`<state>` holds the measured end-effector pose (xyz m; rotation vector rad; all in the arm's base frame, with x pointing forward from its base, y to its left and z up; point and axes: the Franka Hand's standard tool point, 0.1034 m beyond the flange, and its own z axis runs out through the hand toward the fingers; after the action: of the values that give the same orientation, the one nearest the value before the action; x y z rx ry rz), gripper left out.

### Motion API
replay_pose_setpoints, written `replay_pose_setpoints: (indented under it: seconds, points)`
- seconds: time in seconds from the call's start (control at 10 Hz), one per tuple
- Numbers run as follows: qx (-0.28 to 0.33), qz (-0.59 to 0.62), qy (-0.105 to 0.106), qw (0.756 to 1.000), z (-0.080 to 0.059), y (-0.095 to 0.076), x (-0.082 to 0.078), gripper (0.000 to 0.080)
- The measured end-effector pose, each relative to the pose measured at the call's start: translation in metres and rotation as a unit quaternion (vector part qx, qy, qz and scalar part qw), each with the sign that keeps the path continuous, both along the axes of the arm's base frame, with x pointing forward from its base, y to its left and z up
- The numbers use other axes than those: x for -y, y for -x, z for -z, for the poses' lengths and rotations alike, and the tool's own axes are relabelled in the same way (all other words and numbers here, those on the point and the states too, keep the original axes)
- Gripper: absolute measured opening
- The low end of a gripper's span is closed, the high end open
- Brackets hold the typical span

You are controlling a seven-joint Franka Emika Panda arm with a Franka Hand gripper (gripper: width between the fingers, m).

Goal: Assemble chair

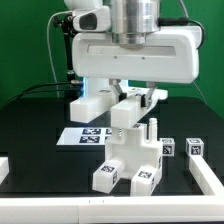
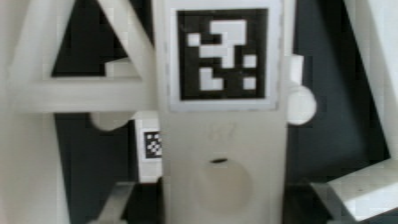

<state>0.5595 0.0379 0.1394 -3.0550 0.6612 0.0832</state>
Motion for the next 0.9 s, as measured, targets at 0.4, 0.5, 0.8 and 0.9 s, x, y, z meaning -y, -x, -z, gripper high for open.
replay_pose_setpoints:
  seconds: [0.4, 0.5, 0.8, 0.9]
  points:
    - [0.02, -0.012, 0.002, 1.0, 0.008, -0.007, -0.021, 0.0284]
    - [0.018, -0.013, 0.003, 1.0, 0.012, -0.006, -0.022, 0.0284]
    - [0.018, -0.014, 0.007, 1.0, 0.023, -0.005, -0.02, 0.0284]
    - [0.018, -0.014, 0.009, 1.0, 0.028, -0.005, -0.019, 0.0284]
